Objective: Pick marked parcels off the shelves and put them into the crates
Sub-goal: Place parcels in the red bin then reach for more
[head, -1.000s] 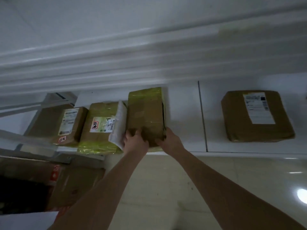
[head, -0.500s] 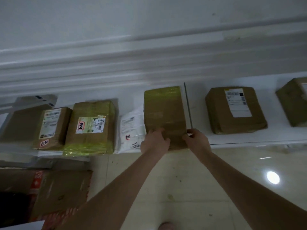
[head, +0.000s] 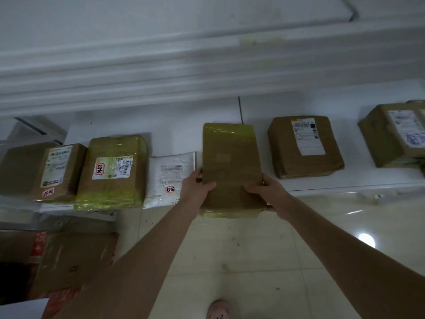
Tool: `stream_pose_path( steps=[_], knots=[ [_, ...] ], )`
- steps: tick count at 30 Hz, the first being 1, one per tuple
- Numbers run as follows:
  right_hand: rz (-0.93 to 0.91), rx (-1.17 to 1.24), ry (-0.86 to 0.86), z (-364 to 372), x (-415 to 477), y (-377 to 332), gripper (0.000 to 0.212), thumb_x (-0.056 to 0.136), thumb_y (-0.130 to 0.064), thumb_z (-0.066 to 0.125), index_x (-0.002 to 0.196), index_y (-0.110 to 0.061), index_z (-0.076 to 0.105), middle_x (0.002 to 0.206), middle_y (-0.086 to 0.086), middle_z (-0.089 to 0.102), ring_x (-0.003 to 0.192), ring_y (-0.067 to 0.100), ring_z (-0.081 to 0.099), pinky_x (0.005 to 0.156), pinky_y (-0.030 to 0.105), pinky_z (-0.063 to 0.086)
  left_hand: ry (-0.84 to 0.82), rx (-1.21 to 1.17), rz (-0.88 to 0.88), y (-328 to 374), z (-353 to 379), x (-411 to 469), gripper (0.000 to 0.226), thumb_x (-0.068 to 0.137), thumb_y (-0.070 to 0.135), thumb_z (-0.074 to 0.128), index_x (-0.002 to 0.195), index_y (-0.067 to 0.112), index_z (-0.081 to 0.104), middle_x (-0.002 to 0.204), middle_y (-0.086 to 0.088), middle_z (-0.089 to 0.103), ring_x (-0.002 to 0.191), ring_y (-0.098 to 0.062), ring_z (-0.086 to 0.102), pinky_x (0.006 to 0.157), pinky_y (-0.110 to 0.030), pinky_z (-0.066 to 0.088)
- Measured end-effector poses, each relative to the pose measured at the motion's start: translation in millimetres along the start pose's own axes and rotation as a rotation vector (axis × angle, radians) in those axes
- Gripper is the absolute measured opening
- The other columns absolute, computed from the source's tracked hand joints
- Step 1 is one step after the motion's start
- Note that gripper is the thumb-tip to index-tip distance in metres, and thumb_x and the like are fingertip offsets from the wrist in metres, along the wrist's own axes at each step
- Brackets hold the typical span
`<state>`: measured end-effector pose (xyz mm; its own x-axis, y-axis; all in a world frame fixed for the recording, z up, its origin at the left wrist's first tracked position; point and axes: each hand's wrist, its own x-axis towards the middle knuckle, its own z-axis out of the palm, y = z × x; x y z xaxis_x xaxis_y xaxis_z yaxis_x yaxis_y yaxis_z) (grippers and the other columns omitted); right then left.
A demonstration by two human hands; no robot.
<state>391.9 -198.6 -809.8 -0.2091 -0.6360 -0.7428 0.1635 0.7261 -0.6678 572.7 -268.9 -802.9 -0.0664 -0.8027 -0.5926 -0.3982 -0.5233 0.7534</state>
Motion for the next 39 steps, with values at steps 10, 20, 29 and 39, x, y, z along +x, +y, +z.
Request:
stream_pose_path(
  steps=[10,20,29,39],
  knots=[
    [-0.065,-0.041,-0.029,-25,-78,-22,0.060,0.091,-0.050,0.055,0.145,-0.042,0.031,0.099,-0.005,0.063,0.089,0.020,0.065,0.091,0.040,0.051,-0.073,-0.146,0.064,14,-24,-67,0.067,0.077,-0.024,0.046,0.126,0.022,0.050,0.123,-0.009,0.056,0.108,-0.023,0.055,0.071,-0.031,0.053],
    [-0.086,-0.006,-0.088,-45,-127,-28,0.052,0.092,-0.003,0.050,0.133,-0.034,0.050,0.105,-0.005,0.070,0.105,0.017,0.063,0.102,0.042,0.042,-0.174,-0.222,-0.096,43,-52,-121,0.018,0.099,0.026,0.045,0.108,0.034,0.059,0.105,0.008,0.067,0.100,-0.014,0.060,0.090,-0.040,0.040],
    [-0.036,0.114,-0.241,-67,-149,-24,0.030,0.098,-0.009,0.049,0.120,-0.027,0.059,0.108,0.003,0.071,0.095,0.030,0.069,0.090,0.044,0.053,-0.314,-0.206,-0.072,46,-69,-142,0.028,0.091,0.017,0.059,0.108,0.039,0.065,0.107,0.008,0.069,0.105,-0.016,0.061,0.093,-0.042,0.044],
    [-0.020,0.316,-0.257,-72,-145,-11,0.052,0.088,-0.053,0.051,0.122,-0.017,0.064,0.120,0.013,0.067,0.107,0.033,0.066,0.095,0.048,0.050,-0.369,-0.325,-0.052,39,-55,-148,0.042,0.078,0.049,0.060,0.109,0.021,0.060,0.092,0.002,0.068,0.083,-0.021,0.065,0.083,-0.042,0.050]
  ],
)
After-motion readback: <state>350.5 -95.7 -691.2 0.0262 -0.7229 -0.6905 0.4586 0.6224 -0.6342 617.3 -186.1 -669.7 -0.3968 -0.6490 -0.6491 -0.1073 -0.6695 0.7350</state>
